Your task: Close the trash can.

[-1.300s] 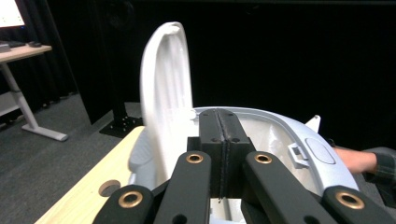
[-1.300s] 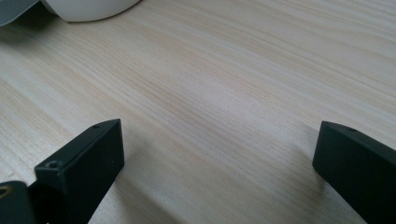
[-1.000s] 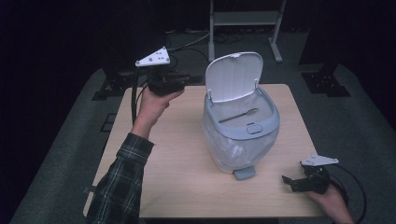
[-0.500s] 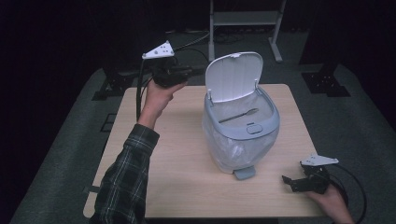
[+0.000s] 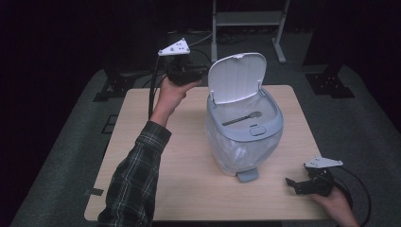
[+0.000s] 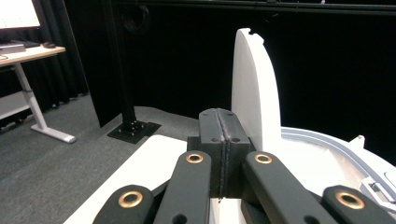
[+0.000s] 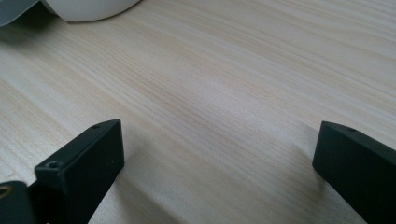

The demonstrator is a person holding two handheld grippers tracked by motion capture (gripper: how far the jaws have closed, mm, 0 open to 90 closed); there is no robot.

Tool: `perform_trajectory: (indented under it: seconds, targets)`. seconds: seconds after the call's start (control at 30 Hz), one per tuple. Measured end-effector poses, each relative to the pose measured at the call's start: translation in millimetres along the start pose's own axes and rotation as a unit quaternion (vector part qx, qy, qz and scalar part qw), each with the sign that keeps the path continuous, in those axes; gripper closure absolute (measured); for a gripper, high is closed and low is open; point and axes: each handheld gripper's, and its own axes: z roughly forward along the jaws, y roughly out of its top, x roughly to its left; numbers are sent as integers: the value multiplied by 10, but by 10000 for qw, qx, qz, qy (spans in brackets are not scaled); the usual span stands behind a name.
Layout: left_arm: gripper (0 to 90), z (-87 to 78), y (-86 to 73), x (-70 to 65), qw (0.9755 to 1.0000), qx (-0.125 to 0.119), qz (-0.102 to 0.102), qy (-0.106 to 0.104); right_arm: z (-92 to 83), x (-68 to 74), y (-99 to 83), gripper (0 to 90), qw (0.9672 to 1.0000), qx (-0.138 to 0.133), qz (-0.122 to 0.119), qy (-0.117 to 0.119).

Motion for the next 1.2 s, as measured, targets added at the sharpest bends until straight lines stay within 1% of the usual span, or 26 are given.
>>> perform_trajectory:
  seconds: [0.17, 0.3, 0.33, 0.37, 0.5, 0.57, 0.63, 0.7, 0.83, 0.9, 1.0, 1.03, 1.2]
  targets:
    - [899, 8, 15, -62, 9999, 0, 9, -121, 0, 2, 0, 9, 10000, 4, 9, 5]
    - [899, 21, 34, -142, 9995, 28, 72, -306, 0, 0, 0, 9, 10000, -2, 0, -1]
    - [898, 31, 42, -179, 9992, 54, 88, -391, 0, 0, 0, 10, 10000, 0, 0, 1]
    - [899, 39, 44, -201, 9990, 84, 129, -431, 0, 1, 0, 9, 10000, 2, 3, 3]
    - [899, 85, 49, -288, 9980, 148, 154, -596, 0, 1, 0, 9, 10000, 4, 6, 4]
    - [899, 104, 53, -318, 9972, 199, 166, -697, 0, 1, 0, 10, 10000, 2, 3, 4]
    - [900, 126, 60, -355, 9958, 275, 134, -868, 0, 1, 0, 9, 10000, 0, -2, 2]
    - [900, 145, 68, -398, 9948, 339, 172, -946, 0, 1, 0, 10, 10000, 3, 5, 2]
    - [900, 185, 88, -482, 9935, 409, 228, -1034, 0, 1, 0, 10, 10000, 4, 5, 3]
    - [900, 207, 96, -516, 9925, 453, 250, -1109, 0, 1, 0, 10, 10000, 3, 4, 2]
    - [900, 269, 110, -619, 9894, 653, 338, -1251, 0, 1, 0, 9, 10000, 5, 7, 4]
    - [899, 269, 110, -619, 9894, 653, 338, -1251, 0, 1, 0, 9, 10000, 2, 5, 4]
    - [899, 345, 94, -742, 9870, 795, 377, -1343, 0, 1, 0, 9, 10000, 2, 4, 2]
